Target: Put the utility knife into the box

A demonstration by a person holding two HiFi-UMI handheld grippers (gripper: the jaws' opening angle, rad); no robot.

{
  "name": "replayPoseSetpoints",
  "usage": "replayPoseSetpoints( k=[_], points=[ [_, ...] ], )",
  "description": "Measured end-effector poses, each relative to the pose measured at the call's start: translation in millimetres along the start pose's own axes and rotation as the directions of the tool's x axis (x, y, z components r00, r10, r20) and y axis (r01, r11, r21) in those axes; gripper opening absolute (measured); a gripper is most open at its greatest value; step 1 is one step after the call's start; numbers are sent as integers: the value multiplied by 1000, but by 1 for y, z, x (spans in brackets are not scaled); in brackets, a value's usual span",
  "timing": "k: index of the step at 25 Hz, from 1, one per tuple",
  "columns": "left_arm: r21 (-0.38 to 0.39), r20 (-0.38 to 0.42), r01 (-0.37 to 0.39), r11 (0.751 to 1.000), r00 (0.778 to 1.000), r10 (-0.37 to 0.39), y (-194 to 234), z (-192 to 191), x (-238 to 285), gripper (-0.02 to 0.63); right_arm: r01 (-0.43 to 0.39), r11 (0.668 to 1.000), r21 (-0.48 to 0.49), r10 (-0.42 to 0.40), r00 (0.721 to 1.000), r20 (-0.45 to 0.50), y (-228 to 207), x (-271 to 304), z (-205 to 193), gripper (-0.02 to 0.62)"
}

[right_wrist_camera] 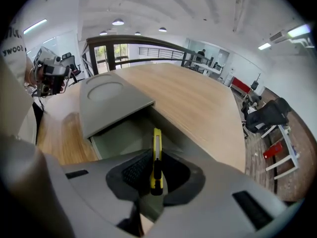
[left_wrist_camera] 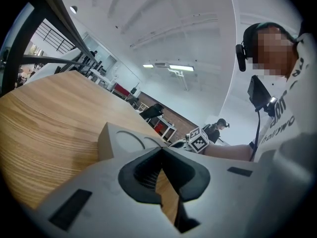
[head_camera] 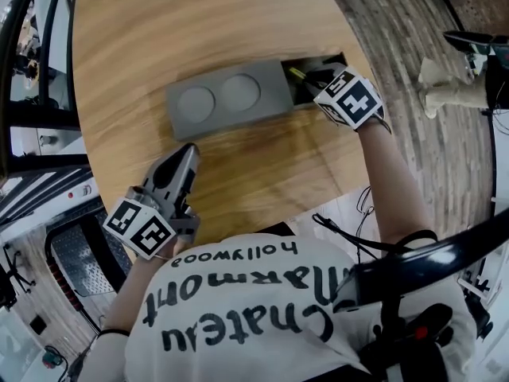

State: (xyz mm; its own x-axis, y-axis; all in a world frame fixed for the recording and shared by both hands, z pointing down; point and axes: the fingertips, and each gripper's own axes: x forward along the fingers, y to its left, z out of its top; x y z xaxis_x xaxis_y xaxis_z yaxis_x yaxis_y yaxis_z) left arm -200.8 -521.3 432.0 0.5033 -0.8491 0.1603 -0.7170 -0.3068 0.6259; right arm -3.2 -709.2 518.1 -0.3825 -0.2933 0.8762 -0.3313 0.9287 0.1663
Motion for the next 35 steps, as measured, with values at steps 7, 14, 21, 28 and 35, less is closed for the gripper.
replayPoseSetpoints(
  k=[7, 14, 21, 28, 35],
  points=[
    [0, 16, -14, 1000, 1000, 14, 9, 3, 0, 6, -34, 999, 25, 34, 999, -11, -1, 9, -4, 57],
    [4, 13, -12, 1000, 1000, 12, 3, -2, -7, 6, -48, 998, 39, 48, 999, 0, 3, 2, -9, 57],
    [10, 30, 2, 1000, 1000, -2, 6, 16, -9, 6, -13, 952, 307, -98, 934, 343, -12, -57, 36, 57],
    [76, 53, 42, 996, 998, -46, -28, 17, -32, 6, -224, 873, 434, -177, 683, 709, 49, -170, 50, 57],
    [303, 109, 148, 942, 976, -188, -115, 24, -79, 6, -270, 861, 431, -256, 503, 826, 145, -261, 34, 55]
  ],
)
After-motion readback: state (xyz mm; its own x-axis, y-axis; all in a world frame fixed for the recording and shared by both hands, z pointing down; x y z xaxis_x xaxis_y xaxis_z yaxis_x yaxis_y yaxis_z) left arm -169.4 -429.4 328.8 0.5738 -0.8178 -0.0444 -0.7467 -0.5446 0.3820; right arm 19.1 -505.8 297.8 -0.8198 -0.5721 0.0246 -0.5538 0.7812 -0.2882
